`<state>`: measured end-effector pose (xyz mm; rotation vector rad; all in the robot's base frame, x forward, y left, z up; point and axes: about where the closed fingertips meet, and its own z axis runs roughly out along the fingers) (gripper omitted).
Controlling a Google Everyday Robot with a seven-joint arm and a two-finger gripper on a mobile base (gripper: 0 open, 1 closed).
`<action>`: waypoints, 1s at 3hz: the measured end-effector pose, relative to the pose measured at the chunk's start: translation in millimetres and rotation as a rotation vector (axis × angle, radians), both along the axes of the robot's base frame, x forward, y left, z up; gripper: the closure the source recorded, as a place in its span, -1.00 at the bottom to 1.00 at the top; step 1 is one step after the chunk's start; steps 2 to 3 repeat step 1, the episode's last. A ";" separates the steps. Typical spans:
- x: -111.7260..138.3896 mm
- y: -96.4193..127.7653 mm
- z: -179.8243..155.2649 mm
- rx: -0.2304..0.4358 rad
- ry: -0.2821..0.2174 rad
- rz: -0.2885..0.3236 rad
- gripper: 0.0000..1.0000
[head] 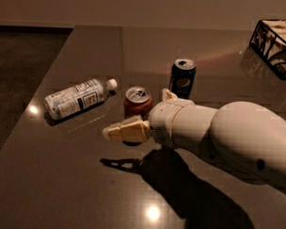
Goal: Place coke can upright
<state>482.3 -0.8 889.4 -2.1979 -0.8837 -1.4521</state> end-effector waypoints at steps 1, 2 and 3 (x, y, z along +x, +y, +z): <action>0.0 0.0 0.0 0.000 0.000 0.000 -1.00; 0.0 0.0 0.0 0.000 0.000 0.000 -1.00; 0.0 0.0 0.0 0.000 0.000 0.000 -1.00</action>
Offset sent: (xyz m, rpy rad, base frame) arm 0.0000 0.0000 0.0000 0.0000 0.0000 0.0000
